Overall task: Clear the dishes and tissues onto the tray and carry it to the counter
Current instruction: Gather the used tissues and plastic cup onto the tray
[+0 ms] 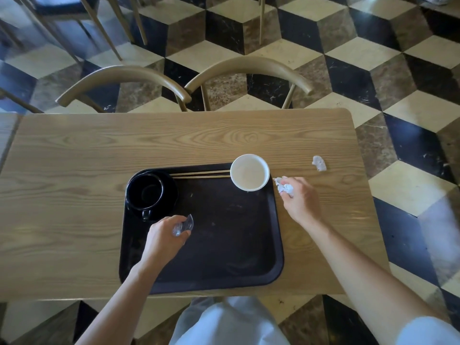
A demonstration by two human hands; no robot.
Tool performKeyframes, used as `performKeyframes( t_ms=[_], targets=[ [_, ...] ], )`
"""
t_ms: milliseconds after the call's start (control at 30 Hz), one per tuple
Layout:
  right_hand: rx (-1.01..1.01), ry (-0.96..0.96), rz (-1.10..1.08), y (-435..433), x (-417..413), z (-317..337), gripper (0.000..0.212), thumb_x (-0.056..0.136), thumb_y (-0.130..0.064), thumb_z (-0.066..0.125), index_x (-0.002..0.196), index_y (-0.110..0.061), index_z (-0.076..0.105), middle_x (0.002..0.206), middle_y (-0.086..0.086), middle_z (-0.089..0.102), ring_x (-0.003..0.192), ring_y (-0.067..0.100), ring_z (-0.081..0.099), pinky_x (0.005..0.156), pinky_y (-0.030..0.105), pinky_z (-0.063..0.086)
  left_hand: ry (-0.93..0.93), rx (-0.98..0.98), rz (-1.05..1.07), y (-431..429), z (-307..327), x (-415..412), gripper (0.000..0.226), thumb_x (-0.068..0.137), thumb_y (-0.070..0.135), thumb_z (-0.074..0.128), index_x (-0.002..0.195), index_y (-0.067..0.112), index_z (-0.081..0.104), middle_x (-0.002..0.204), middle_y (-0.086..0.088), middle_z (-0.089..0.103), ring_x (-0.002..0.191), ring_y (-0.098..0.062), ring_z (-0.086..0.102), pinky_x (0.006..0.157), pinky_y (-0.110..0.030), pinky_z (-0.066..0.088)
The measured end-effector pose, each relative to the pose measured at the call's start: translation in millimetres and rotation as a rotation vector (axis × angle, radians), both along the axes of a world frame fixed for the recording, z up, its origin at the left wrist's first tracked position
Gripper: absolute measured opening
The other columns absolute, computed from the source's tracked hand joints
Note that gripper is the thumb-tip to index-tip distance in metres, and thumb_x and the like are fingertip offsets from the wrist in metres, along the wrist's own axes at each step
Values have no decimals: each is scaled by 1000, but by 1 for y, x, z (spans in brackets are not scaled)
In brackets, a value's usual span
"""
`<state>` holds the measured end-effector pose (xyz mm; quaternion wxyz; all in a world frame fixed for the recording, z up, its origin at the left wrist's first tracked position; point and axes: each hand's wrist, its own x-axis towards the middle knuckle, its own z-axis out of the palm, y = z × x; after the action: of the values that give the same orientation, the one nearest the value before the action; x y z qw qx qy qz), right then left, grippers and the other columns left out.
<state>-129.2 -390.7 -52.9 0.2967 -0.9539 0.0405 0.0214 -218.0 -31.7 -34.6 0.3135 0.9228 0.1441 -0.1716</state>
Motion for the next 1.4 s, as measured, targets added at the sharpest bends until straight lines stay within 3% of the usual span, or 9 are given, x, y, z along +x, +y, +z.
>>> performKeyframes(
  t_ms=[200, 300, 500, 767, 967, 1267, 1400],
  targets=[
    [33, -10, 72, 43, -45, 5, 31, 80, -10, 73, 107, -26, 70, 111, -6, 64, 89, 18, 65, 70, 33, 54, 2, 47, -2, 42, 1, -17, 40, 77, 26, 79, 117, 24, 72, 107, 2, 70, 88, -20, 68, 76, -37, 58],
    [13, 11, 91, 61, -60, -3, 33, 76, -7, 76, 106, -20, 71, 110, -2, 65, 92, 21, 65, 73, 28, 50, -16, 119, -3, 59, 0, -20, 40, 79, 26, 77, 119, 23, 71, 111, 1, 70, 98, -23, 65, 82, -32, 50],
    [-38, 52, 85, 78, -83, -17, 34, 75, -5, 76, 106, -18, 72, 110, 2, 66, 93, 24, 65, 76, 30, 51, -50, 171, -20, 80, -9, -25, 41, 78, 24, 78, 118, 14, 71, 116, -6, 67, 103, -31, 63, 81, -34, 49],
    [-60, 112, 62, 84, -102, -29, 34, 75, -2, 74, 104, -18, 71, 111, 3, 63, 90, 25, 65, 75, 35, 54, 16, 257, -105, 85, -22, -37, 60, 81, 27, 73, 137, 16, 56, 134, -4, 56, 123, -30, 49, 90, -43, 51],
    [-70, 139, 58, 86, -106, -31, 39, 76, -1, 74, 111, -16, 69, 117, 4, 60, 94, 26, 64, 77, 40, 56, 15, 288, -30, 95, -24, -49, 48, 86, 19, 66, 134, 15, 58, 133, -4, 58, 121, -29, 51, 87, -41, 51],
    [-187, 163, 129, 90, -110, -28, 43, 79, -6, 75, 121, -13, 65, 117, 11, 61, 93, 35, 63, 82, 40, 51, -9, 283, -43, 95, -24, -51, 49, 86, 20, 65, 134, 15, 59, 131, -6, 60, 119, -31, 52, 88, -44, 51],
    [-192, 185, 107, 91, -109, -28, 46, 82, -14, 74, 127, -12, 63, 126, 16, 58, 106, 39, 59, 92, 42, 47, -16, 263, -17, 92, -20, -51, 51, 88, 28, 65, 137, 16, 57, 134, -4, 59, 123, -30, 51, 92, -45, 49]
  ],
)
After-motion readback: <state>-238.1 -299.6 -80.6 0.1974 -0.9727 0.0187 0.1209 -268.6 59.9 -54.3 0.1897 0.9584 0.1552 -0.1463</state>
